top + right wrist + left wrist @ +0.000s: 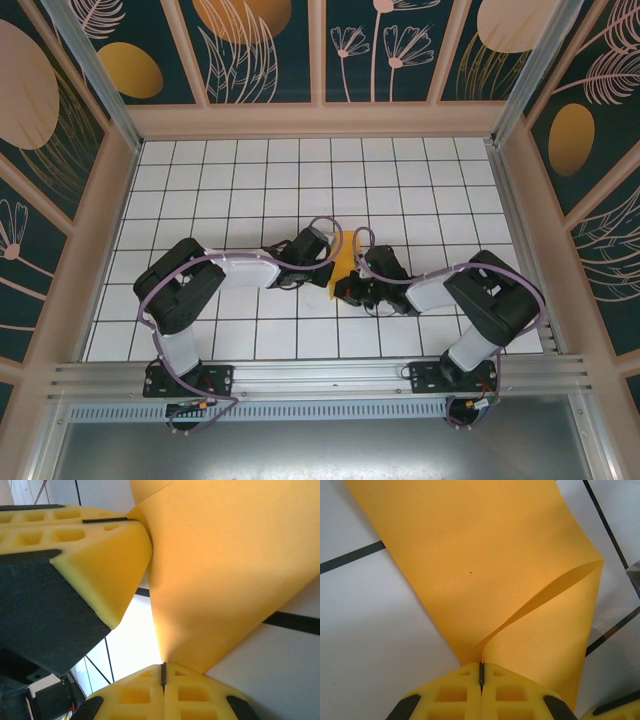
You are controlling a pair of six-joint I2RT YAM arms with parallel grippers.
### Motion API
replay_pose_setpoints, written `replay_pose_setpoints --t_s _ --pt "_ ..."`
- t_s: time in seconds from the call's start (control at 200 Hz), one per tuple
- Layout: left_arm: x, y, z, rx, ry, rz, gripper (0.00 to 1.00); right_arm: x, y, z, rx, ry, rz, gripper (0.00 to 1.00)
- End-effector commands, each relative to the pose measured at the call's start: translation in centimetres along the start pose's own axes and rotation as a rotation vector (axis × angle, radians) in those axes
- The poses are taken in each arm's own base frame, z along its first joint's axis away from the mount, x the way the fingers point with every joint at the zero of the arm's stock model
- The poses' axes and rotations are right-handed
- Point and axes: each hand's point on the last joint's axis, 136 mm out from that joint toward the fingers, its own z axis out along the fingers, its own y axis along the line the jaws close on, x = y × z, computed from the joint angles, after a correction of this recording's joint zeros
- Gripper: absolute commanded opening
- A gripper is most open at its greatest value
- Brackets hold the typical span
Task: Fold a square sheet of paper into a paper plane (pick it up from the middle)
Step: Third fold the triangle at the center of the table.
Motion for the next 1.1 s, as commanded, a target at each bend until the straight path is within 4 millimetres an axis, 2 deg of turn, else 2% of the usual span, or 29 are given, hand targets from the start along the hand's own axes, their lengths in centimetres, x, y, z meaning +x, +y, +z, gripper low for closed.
replay_pose_setpoints --t_s 0.0,0.11,0.295,0.51,0.686,0.791,0.891,0.991,1.091 --pt "4.1 2.5 1.5 -0.069 0.134 -0.008 0.0 0.7 -1.9 0.3 0.078 0.015 0.016 0.0" --pt "4.0 2.4 1.5 -0.068 0.135 -0.006 0.0 0.2 0.4 0.3 0.032 0.014 -0.026 0.0" --pt "4.1 2.4 1.5 -0.066 0.135 -0.006 0.0 -0.1 3.1 -0.6 -0.032 0.001 -0.058 0.01" --pt "4.1 2.4 1.5 -0.064 0.136 -0.006 0.0 0.6 3.1 0.6 -0.03 0.041 -0.049 0.01" --pt "4.0 2.4 1.6 -0.065 0.134 -0.006 0.0 1.2 -0.5 1.7 0.105 0.074 0.004 0.0" --pt "4.0 2.4 1.5 -0.066 0.133 -0.006 0.0 1.7 -1.0 1.7 0.139 0.082 0.013 0.0" --pt "4.0 2.5 1.5 -0.07 0.131 -0.006 0.0 1.3 0.4 1.2 0.124 0.069 -0.024 0.0" --pt "3.9 2.4 1.5 -0.068 0.131 -0.004 0.0 -0.1 2.9 -0.1 0.081 0.012 -0.076 0.0" --pt "4.0 2.5 1.4 -0.069 0.131 -0.005 0.0 -1.7 3.8 -1.4 0.07 -0.05 -0.097 0.01"
